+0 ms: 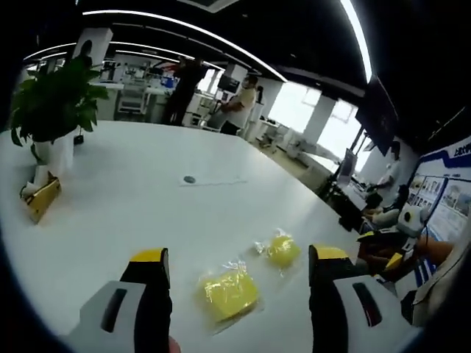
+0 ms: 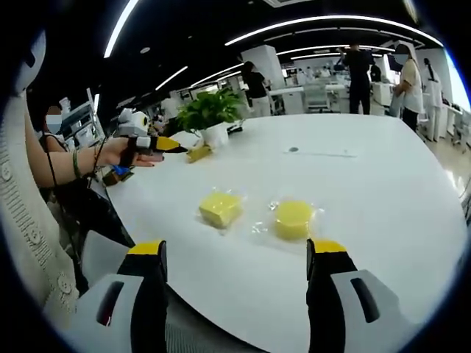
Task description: Compare the silicone blocks by pressing each to a similar depth, holding the contact briefly, and releasing to observe deformation and rebound differences across the visible hardness samples.
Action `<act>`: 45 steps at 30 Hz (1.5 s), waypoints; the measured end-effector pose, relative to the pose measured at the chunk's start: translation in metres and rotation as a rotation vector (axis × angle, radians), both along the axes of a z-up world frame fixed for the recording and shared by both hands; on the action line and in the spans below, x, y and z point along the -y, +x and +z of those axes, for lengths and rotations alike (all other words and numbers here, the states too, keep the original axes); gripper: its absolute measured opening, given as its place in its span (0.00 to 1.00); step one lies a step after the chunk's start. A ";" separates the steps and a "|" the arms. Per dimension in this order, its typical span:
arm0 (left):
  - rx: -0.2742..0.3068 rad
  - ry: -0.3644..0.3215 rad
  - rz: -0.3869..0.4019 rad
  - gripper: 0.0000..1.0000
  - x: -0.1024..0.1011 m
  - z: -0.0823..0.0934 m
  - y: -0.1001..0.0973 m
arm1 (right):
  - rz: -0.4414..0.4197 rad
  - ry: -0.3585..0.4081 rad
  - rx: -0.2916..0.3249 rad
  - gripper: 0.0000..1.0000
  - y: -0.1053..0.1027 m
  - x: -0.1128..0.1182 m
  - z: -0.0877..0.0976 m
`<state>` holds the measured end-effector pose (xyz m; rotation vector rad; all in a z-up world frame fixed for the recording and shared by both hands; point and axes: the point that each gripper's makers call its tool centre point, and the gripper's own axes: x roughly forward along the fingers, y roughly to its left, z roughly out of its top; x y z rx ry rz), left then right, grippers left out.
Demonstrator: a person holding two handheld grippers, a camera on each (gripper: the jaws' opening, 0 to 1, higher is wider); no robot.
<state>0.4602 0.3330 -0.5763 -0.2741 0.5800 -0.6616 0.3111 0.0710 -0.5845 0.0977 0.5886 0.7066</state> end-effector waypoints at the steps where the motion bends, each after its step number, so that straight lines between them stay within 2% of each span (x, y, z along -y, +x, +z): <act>1: -0.012 -0.015 0.002 0.76 0.000 -0.006 0.003 | -0.002 -0.005 -0.010 0.72 0.001 0.000 -0.002; 7: -0.070 -0.081 0.022 0.76 -0.001 -0.035 0.015 | -0.016 -0.024 -0.030 0.72 0.005 0.002 -0.006; 10: -0.111 -0.149 0.047 0.75 -0.001 -0.049 0.020 | -0.022 -0.034 -0.041 0.72 0.007 0.003 -0.008; 13: -0.179 -0.235 0.078 0.72 0.000 -0.069 0.025 | -0.023 -0.046 -0.054 0.71 0.009 0.002 -0.012; 15: -0.255 -0.265 0.104 0.70 -0.002 -0.087 0.025 | -0.020 -0.055 -0.065 0.71 0.011 0.002 -0.015; 17: -0.265 -0.290 0.110 0.69 -0.001 -0.098 0.028 | -0.017 -0.059 -0.072 0.71 0.013 0.001 -0.017; 19: -0.314 -0.322 0.139 0.68 -0.002 -0.111 0.029 | -0.020 -0.063 -0.078 0.72 0.015 0.001 -0.018; 23: -0.332 -0.389 0.162 0.66 -0.002 -0.125 0.035 | -0.028 -0.074 -0.084 0.74 0.020 0.003 -0.020; 26: -0.367 -0.431 0.170 0.62 0.001 -0.140 0.037 | -0.027 -0.090 -0.097 0.74 0.020 0.005 -0.022; 33: -0.417 -0.552 0.176 0.43 0.015 -0.152 0.037 | -0.027 -0.112 -0.119 0.74 0.021 0.008 -0.028; 40: -0.445 -0.607 0.174 0.28 0.025 -0.157 0.036 | -0.030 -0.126 -0.126 0.73 0.023 0.011 -0.029; 42: -0.474 -0.644 0.208 0.23 0.024 -0.160 0.035 | -0.031 -0.125 -0.126 0.73 0.024 0.011 -0.029; 44: -0.496 -0.709 0.256 0.18 0.021 -0.161 0.037 | -0.032 -0.127 -0.127 0.73 0.024 0.011 -0.030; 45: -0.500 -0.707 0.267 0.15 0.019 -0.165 0.036 | -0.031 -0.128 -0.129 0.72 0.024 0.011 -0.031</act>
